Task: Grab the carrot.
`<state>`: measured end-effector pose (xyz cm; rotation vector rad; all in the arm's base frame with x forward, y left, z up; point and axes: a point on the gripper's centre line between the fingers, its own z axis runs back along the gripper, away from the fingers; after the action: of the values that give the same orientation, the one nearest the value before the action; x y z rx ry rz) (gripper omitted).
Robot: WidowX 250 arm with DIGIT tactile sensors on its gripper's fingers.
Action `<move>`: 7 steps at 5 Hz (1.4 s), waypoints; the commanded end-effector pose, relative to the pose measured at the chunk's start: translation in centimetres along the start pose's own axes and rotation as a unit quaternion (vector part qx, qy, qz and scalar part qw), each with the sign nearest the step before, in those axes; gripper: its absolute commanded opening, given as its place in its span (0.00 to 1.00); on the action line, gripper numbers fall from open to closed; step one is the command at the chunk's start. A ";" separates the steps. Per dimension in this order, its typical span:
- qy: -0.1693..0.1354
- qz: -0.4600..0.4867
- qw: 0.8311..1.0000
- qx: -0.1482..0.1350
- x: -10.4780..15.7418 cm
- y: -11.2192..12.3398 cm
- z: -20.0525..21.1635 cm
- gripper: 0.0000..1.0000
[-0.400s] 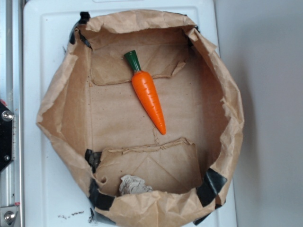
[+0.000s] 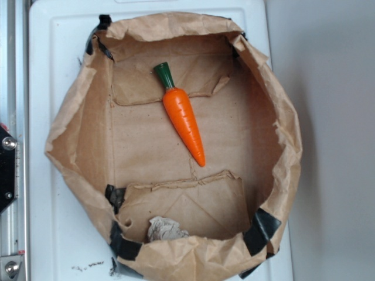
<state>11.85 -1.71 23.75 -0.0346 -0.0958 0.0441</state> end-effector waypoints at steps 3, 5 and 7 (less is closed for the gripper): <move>-0.118 0.363 0.923 -0.044 14.2 1.4 -5.1 1.00; -0.125 0.547 0.828 -0.027 16.5 6.5 -8.7 1.00; -0.072 0.587 0.807 0.014 17.2 8.1 -12.3 1.00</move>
<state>30.47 4.68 10.88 -0.0283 -0.1596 1.2639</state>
